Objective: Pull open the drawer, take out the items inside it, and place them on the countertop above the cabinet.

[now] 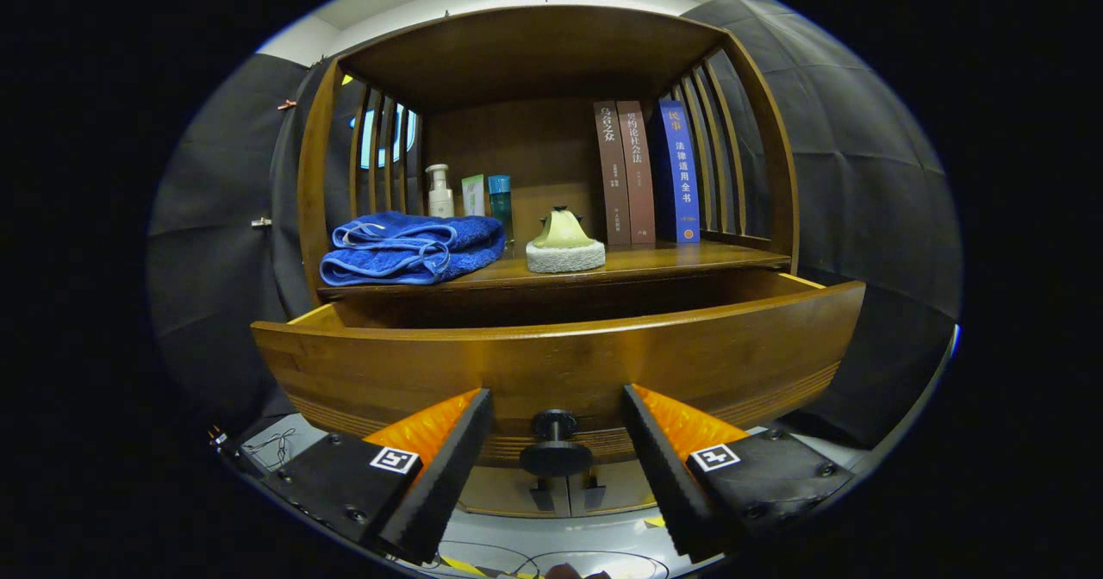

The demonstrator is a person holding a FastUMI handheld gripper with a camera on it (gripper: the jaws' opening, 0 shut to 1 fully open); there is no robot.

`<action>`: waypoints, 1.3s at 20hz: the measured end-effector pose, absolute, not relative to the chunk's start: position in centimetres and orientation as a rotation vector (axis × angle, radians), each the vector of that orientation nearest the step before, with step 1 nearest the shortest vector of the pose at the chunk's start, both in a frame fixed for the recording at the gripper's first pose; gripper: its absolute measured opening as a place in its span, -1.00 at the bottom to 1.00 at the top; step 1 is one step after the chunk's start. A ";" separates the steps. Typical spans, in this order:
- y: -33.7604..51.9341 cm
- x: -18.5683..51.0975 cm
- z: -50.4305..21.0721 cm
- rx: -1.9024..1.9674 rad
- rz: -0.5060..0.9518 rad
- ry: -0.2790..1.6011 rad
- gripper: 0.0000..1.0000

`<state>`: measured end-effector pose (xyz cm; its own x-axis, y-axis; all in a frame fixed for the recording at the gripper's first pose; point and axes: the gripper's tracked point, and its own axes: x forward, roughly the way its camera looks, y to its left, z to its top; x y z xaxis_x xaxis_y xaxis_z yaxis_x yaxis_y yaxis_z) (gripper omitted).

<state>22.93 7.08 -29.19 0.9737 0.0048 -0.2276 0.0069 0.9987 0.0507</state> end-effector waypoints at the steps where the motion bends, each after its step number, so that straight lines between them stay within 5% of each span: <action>1: 7.1 23.4 -29.2 0.052 0.000 0.230 0.97; 26: 7.7 31.2 -30.9 0.003 -0.012 0.273 0.99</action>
